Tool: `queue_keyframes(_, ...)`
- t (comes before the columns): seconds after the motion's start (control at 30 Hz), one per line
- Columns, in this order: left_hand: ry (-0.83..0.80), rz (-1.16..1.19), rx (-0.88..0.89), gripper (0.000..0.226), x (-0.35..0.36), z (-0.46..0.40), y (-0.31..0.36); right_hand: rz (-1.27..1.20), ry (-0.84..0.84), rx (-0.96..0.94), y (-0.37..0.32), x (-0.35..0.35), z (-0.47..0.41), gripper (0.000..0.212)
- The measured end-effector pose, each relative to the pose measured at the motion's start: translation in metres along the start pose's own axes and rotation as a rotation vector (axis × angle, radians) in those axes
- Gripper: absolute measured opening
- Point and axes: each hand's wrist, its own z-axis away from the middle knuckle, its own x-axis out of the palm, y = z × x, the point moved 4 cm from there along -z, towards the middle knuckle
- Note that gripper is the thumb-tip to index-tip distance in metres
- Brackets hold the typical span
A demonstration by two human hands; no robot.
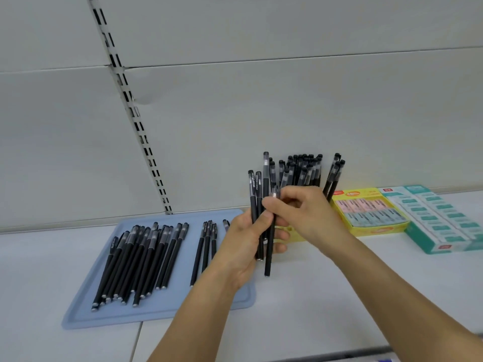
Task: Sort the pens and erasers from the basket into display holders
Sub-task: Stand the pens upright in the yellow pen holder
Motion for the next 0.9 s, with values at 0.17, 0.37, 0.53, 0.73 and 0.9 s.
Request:
queue_keyframes(0.17,0.030,-0.054,-0.008,0.026,-0.004,-0.004,-0.004,-0.090,0.266,0.002,0.003,-0.039,-0.004,0.014)
queue_keyframes(0.37,0.086,-0.007,-0.043,0.026,-0.012,-0.006,-0.012,0.021,0.504,-0.105,0.014,-0.089,-0.014,0.007)
queue_keyframes(0.53,0.080,0.007,-0.040,0.026,-0.012,-0.010,-0.012,0.118,0.449,-0.095,0.031,-0.082,-0.024,0.007)
queue_keyframes(0.73,0.077,0.004,-0.036,0.027,-0.015,-0.010,-0.011,0.250,0.368,-0.058,0.040,-0.074,-0.034,0.011)
queue_keyframes(0.9,0.053,-0.007,-0.036,0.026,-0.012,-0.010,-0.011,0.357,0.289,0.027,0.041,-0.071,-0.039,0.019)
